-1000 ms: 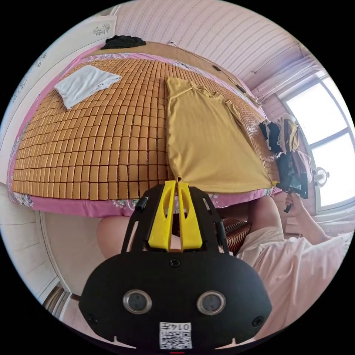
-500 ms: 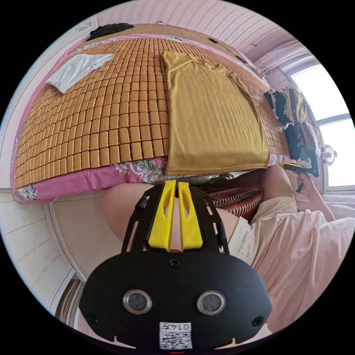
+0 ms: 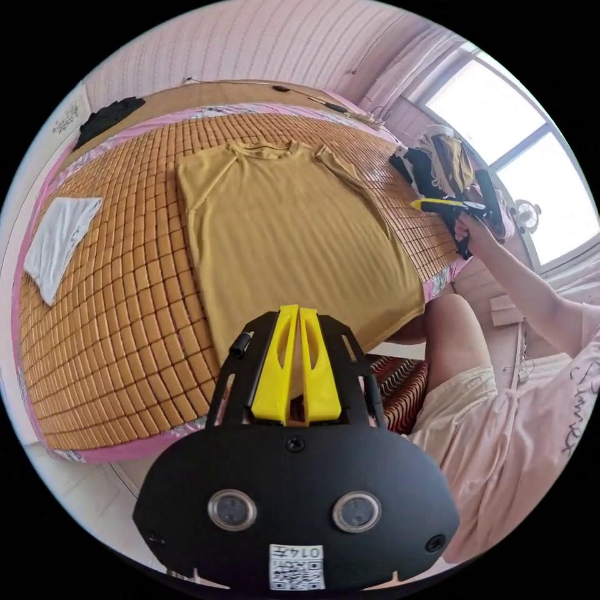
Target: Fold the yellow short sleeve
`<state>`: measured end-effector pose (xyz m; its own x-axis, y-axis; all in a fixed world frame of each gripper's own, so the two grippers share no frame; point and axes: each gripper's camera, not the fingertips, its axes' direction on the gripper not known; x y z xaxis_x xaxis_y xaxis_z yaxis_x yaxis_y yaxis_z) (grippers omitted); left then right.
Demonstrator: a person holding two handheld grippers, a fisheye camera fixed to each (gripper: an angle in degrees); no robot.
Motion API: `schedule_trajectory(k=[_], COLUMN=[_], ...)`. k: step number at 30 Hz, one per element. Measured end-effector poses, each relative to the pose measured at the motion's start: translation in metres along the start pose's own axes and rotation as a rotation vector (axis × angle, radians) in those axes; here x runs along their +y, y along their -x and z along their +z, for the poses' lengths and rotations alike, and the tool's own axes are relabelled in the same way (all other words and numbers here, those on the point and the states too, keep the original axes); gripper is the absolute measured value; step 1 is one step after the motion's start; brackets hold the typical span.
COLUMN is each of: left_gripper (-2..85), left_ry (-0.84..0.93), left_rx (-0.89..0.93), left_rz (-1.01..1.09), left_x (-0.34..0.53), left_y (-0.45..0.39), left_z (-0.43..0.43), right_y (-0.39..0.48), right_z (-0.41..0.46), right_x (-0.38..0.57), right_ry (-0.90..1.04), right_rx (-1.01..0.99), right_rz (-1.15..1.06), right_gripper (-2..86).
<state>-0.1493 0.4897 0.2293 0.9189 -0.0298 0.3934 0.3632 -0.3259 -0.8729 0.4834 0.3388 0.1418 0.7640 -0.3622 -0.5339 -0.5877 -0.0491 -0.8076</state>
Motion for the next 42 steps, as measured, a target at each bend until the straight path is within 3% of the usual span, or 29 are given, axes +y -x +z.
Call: schedule_trajectory(k=[6,10,15,20,35,42], left_gripper=[-1.0,-1.0,-1.0,-1.0,-0.8,0.8], left_ry=[-0.054,-0.071,-0.082,-0.106,0.037,0.144], left_rx=[0.048,0.087,0.087,0.099,0.067,0.048], left_rz=[0.110,0.151,0.200,0.266,0.526,0.610], left_x=[-0.103,-0.155,-0.200,-0.235,-0.329,-0.353], left_y=[0.010,0.024,0.026,0.015,-0.125,-0.194], left_z=[0.064,0.104,0.149,0.191,0.380,0.481], right_y=[-0.024,-0.049,-0.090,-0.121,-0.180,-0.205], right_z=[0.070,0.096,0.040,-0.007,-0.037,-0.055], right_x=[-0.064,-0.063,0.007,0.113,0.212,0.223], right_ry=[-0.017,0.028,-0.191,-0.138,-0.038,-0.156], right_rx=[0.033,0.033,-0.036,0.073,-0.046,-0.181], right_rz=[0.057,0.090,0.225,0.342,0.406,0.393], right_gripper=[9.3,2.5,1.1,1.3,1.9,5.7])
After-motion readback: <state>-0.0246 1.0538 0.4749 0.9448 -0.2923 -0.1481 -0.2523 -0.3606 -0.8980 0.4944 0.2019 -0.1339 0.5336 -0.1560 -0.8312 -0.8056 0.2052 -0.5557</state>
